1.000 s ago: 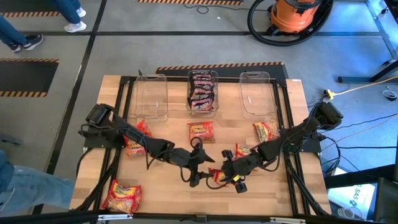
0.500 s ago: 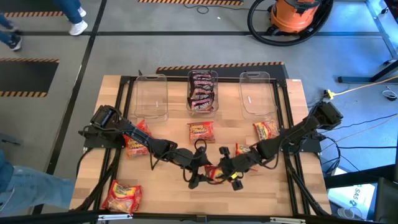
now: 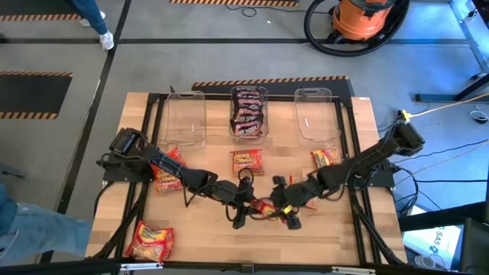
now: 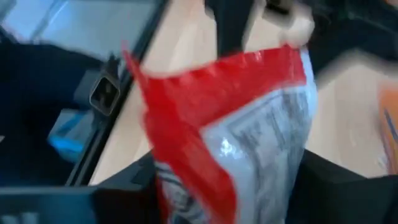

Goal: Sort Maruchan noodles
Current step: Put the red noodle pack into the right transparent bin

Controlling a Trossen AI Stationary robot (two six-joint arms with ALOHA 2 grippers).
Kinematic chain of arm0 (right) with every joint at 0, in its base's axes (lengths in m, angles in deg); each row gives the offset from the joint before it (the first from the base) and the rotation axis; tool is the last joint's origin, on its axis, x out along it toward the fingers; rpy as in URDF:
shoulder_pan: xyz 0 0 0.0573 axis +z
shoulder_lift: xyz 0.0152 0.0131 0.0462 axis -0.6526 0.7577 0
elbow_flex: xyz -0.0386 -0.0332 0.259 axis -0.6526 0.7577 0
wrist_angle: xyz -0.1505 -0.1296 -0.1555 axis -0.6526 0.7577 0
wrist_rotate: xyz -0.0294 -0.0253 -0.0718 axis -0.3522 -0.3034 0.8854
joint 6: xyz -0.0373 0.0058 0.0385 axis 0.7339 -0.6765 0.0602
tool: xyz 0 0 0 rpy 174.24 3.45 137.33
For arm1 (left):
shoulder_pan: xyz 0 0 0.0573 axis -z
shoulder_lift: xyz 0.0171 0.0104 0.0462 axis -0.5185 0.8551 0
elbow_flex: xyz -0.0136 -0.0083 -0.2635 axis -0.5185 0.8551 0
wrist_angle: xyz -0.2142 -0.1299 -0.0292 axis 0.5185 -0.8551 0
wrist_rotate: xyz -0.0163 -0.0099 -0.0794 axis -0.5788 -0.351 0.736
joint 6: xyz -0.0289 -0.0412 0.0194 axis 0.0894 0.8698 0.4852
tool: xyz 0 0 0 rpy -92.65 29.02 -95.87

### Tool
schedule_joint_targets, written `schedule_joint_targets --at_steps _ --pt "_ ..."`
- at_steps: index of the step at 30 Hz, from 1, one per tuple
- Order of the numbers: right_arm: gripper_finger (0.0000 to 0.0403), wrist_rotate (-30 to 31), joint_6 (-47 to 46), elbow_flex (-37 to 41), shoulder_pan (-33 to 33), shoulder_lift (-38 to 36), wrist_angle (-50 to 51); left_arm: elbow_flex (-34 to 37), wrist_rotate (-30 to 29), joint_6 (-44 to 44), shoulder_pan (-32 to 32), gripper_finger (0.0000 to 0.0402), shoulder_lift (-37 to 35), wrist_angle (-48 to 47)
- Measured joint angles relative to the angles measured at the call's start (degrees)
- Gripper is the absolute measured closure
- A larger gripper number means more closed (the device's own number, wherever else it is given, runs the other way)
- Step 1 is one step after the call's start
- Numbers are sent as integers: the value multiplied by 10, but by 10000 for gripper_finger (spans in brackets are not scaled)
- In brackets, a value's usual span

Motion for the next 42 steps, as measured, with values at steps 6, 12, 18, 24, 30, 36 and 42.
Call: schedule_joint_targets --at_steps 6,12,18,24,30,36,42 --pt "154 -1 -96 -41 19 -63 240 1 -79 -3 15 294 -20 -43" --pt "135 209 -156 43 85 -110 185 1 -152 -1 20 323 -19 -40" --pt "120 252 -211 133 101 -110 84 1 -108 4 11 365 -17 -51" --pt "119 293 -243 185 100 -103 -29 1 -99 4 3 368 -17 -79" --pt "121 333 -228 217 88 -58 -125 1 -165 6 -14 327 -17 -196" --pt "121 326 -216 217 71 13 -176 1 -213 15 -40 313 -13 -271" --pt "121 339 -174 217 64 55 -195 1 -137 37 -53 315 11 -270"
